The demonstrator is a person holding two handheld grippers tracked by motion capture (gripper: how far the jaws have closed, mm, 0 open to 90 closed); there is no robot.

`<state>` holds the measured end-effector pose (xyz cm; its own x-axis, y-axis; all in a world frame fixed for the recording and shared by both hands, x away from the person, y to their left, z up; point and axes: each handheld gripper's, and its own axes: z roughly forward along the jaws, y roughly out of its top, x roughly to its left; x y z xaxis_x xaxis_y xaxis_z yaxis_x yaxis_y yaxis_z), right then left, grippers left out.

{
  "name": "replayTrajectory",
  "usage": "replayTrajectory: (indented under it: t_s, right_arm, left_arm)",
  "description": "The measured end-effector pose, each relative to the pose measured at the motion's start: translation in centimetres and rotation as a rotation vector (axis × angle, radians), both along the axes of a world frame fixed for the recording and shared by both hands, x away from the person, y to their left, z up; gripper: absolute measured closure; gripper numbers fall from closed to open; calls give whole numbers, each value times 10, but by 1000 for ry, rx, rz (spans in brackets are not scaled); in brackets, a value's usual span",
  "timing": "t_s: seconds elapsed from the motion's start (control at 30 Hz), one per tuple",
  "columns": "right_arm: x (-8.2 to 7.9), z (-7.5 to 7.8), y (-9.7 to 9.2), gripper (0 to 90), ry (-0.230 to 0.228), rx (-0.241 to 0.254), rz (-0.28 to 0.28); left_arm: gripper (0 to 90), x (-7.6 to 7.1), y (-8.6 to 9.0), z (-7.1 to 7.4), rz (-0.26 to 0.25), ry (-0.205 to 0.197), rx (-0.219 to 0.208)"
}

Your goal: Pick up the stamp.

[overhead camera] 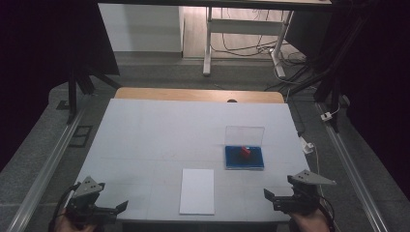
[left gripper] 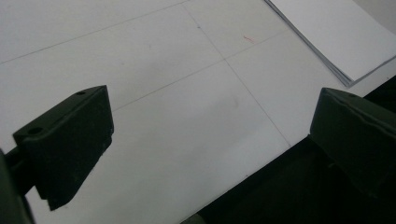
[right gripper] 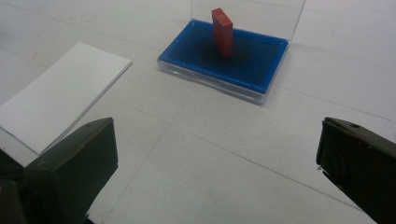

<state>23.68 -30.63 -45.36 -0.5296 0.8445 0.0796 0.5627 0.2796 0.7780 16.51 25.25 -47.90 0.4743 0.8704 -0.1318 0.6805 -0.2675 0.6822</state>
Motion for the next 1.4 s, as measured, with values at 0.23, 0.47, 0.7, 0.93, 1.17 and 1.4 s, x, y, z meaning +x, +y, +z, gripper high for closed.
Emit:
replayTrajectory:
  t_s: [0.23,0.47,0.7,0.93,1.17,1.4]
  right_arm:
    - [1,-1,1,0,14,-1,32]
    - [1,-1,1,0,24,-2,42]
    - [1,-1,1,0,33,-7,43]
    - [1,-1,5,0,39,-35,63]
    - [2,4,7,0,19,-31,76]
    - [6,6,10,0,10,-42,94]
  left_arm:
    - [1,2,-1,0,-8,10,3]
    - [1,3,-1,-1,-14,14,2]
    - [4,4,-2,-1,-20,18,10]
    - [5,5,-2,-1,-25,24,1]
    - [5,5,-2,-2,-33,26,4]
    - [6,7,-1,-2,-32,34,-5]
